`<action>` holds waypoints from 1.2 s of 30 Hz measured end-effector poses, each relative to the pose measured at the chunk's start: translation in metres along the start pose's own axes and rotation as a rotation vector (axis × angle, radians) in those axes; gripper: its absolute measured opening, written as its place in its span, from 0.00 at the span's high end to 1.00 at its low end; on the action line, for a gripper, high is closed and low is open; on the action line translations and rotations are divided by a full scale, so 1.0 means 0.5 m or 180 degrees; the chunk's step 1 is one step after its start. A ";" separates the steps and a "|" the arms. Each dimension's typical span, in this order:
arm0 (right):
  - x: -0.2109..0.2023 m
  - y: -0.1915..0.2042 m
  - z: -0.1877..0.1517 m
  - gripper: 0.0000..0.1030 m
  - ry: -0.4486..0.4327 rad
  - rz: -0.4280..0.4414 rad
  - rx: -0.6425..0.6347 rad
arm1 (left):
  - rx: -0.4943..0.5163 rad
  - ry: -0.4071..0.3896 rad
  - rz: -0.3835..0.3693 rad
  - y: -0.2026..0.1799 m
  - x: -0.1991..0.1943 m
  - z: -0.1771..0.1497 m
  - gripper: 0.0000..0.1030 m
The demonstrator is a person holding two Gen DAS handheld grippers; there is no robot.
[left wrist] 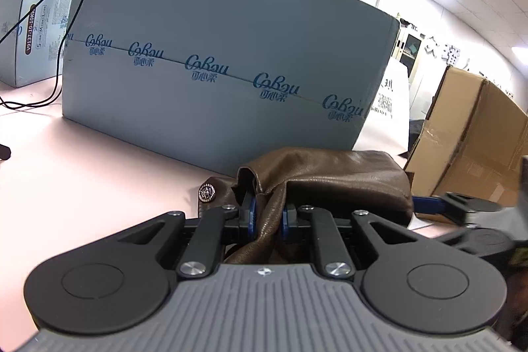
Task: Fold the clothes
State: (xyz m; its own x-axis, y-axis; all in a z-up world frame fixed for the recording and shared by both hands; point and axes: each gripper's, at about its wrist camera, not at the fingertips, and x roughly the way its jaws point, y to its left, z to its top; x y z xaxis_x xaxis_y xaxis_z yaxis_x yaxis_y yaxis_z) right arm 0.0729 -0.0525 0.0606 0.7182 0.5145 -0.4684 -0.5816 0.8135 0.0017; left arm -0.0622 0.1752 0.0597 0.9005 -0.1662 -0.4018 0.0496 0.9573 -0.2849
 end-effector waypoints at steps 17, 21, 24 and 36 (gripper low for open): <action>0.006 0.054 -0.032 0.90 -0.0139 -0.0368 -0.0354 | 0.0205 -0.0042 -0.0113 -0.018 0.001 -0.012 0.86; -0.030 0.072 -0.017 0.92 -0.0310 -0.0616 -0.0427 | 0.0285 -0.0252 -0.0158 -0.029 -0.012 -0.006 0.87; -0.067 0.078 -0.001 0.93 -0.0470 -0.0768 -0.0472 | 0.0261 -0.0397 -0.0235 -0.033 -0.021 0.008 0.87; -0.234 0.093 0.160 0.94 -0.1254 -0.1461 -0.0687 | 0.1102 -0.1102 -0.0406 -0.159 -0.105 0.182 0.88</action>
State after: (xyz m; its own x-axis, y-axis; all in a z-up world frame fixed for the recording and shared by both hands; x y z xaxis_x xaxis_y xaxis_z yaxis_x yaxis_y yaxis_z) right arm -0.0075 -0.0532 0.1859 0.9750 0.2214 -0.0194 -0.2159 0.9229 -0.3188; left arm -0.0743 0.1291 0.1826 0.9654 -0.2550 -0.0538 0.2562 0.9665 0.0160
